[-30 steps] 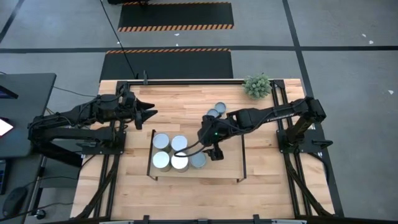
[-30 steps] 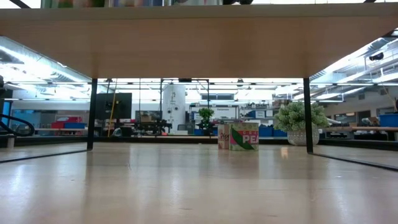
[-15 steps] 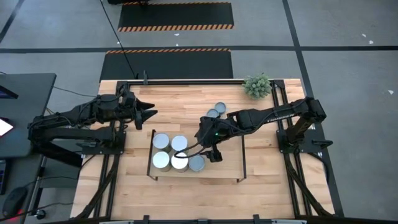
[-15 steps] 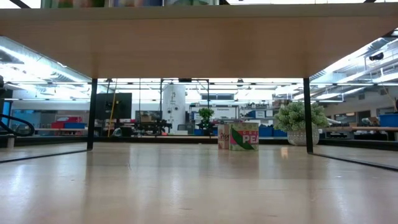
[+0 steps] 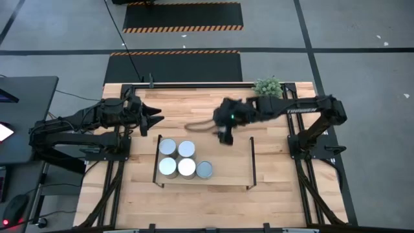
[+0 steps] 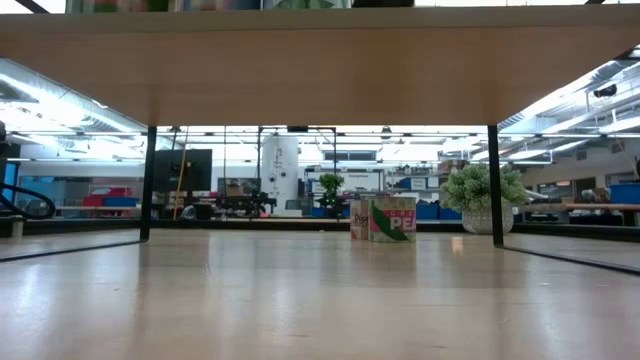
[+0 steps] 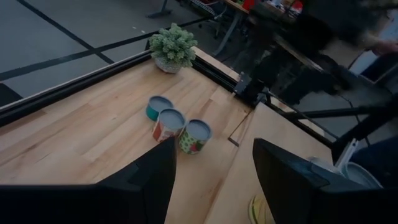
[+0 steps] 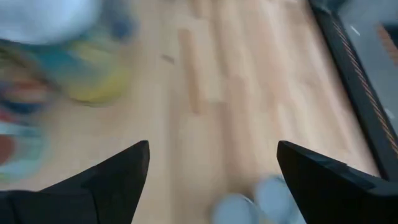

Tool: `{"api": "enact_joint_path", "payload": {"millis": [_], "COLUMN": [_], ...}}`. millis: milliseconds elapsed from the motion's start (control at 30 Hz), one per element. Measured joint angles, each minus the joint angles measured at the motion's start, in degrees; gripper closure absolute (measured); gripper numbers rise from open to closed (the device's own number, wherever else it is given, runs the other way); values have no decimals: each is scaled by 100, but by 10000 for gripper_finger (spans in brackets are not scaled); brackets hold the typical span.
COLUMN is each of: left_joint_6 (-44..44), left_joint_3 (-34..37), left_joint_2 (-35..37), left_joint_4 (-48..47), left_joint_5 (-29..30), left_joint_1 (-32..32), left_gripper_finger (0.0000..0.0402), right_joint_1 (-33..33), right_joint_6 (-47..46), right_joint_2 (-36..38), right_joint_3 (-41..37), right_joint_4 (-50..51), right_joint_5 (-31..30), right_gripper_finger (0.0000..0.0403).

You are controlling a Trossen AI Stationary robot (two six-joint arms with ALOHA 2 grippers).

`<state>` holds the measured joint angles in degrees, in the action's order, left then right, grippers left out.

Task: Pick and place cans onto a shelf
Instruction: Put the canned tomatoes on the shelf

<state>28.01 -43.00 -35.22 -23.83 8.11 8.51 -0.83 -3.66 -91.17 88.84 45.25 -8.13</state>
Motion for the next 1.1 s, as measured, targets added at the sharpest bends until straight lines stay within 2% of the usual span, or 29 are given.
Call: {"api": "enact_joint_path", "payload": {"millis": [133,233,500,700,833,933,1100], "left_joint_6": [-172,-186,-173,-179,-186,-186,-192], "left_joint_3": [0,0,0,0,0,0,0], "left_joint_2": [-2,0,-4,-8,-46,-68,-149], "left_joint_4": [0,-2,-24,-25,-34,-37,-50], "left_joint_5": [-33,-32,124,226,571,781,993], "left_joint_1": [-1,0,0,0,0,0,0], "left_gripper_finger": [182,182,182,182,182,182,182], "right_joint_1": [386,716,1504,1837,2025,2115,2234], "right_joint_6": [133,214,136,43,-45,-47,84], "right_joint_2": [12,70,333,24,-192,-363,-917], "right_joint_3": [-57,-385,-1494,-1539,-1537,-1515,-1053], "right_joint_4": [338,346,-294,-542,-836,-978,-782], "right_joint_5": [56,240,595,802,1207,1265,1400], "right_gripper_finger": [54,55,55,55,55,55,51]}}
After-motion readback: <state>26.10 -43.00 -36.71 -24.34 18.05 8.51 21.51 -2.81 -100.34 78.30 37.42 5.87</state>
